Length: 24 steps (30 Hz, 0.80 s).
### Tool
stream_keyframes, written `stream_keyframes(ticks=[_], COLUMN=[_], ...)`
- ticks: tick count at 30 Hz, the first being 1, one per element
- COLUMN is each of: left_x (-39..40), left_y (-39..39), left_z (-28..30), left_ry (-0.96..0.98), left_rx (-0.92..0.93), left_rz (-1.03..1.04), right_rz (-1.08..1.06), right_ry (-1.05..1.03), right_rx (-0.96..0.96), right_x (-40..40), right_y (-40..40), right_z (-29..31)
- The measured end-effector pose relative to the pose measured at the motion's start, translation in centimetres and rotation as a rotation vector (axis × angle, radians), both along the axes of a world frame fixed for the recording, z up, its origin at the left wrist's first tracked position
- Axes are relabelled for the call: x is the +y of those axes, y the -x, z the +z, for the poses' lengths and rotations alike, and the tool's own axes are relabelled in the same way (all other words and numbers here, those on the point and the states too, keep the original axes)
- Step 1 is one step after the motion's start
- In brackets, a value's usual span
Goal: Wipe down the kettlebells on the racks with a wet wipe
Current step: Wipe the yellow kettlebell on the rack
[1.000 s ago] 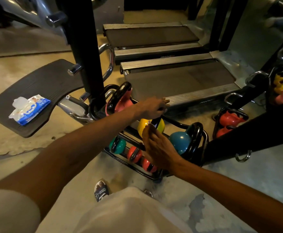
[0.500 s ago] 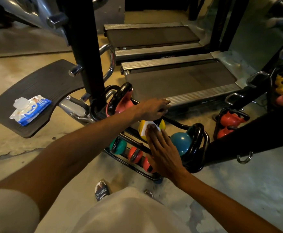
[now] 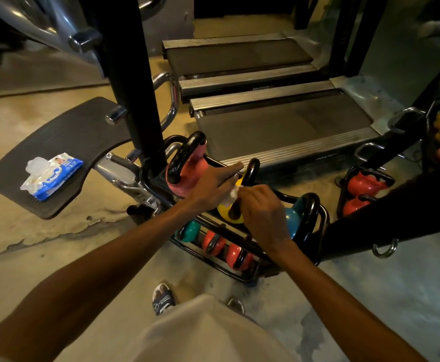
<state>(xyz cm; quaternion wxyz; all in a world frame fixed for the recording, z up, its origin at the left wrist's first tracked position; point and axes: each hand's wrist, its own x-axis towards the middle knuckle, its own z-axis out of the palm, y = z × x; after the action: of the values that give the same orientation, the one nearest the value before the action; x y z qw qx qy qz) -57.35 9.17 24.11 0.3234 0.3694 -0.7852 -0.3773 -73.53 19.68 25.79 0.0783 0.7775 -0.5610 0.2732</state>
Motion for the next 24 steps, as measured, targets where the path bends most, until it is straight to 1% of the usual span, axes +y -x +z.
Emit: stream_keyframes(ticks=[1,3,4,5,6,9,11,13,14,16,17,18,20,21,22,24], left_x=[0.4,1.5,2.3,3.1,4.0,7.1,8.7,9.6,9.8,9.7,9.6,9.6,9.4,9.3,9.1,8.9], left_y=[-0.2,-0.3,-0.3,-0.2,0.0,0.4,0.5,0.5,0.5,0.5,0.4,0.3,-0.1,-0.3,-0.4,-0.5], left_z=[-0.2,-0.6,-0.9,-1.3,-1.8,-3.2,-4.1,-4.6,-4.6,-4.6,-4.6,-4.6,-4.6,-4.7,-4.5,-4.6], left_ry=[0.034,0.079,0.092,0.109,0.124,0.092,0.092,0.153,0.211,0.375,0.446,0.498,0.582,0.614,0.629,0.63], left_rx=[-0.021,-0.06,-0.077,-0.096,-0.117,-0.218,-0.279,-0.321,-0.349,-0.426,-0.459,-0.48,-0.486,-0.485,-0.483,-0.499], left_rz=[0.031,0.067,0.075,0.087,0.095,0.111,0.125,0.121,0.108,0.053,0.012,-0.027,-0.065,-0.069,-0.074,-0.08], right_rz=[-0.038,-0.195,-0.256,-0.268,-0.232,-0.02,0.075,0.063,0.029,-0.012,0.02,0.086,0.216,0.229,0.195,0.073], right_ry=[0.0,0.01,-0.004,-0.031,-0.056,-0.134,-0.187,-0.267,-0.326,-0.431,-0.455,-0.465,-0.461,-0.45,-0.447,-0.485], right_rx=[-0.082,-0.214,-0.246,-0.241,-0.188,0.076,0.135,0.087,0.02,-0.132,-0.163,-0.142,-0.021,0.008,-0.007,-0.132], right_x=[-0.4,-1.9,-2.7,-3.4,-3.8,-3.1,-2.4,-2.6,-2.9,-3.5,-3.7,-3.7,-3.6,-3.7,-4.1,-4.9], right_y=[0.4,1.5,2.0,2.2,2.4,2.7,3.4,3.9,4.1,4.4,4.5,4.7,5.2,5.3,5.5,5.5], right_z=[1.1,2.6,2.9,2.7,2.3,0.5,0.1,0.4,0.6,1.0,1.2,1.1,0.9,0.8,0.6,1.0])
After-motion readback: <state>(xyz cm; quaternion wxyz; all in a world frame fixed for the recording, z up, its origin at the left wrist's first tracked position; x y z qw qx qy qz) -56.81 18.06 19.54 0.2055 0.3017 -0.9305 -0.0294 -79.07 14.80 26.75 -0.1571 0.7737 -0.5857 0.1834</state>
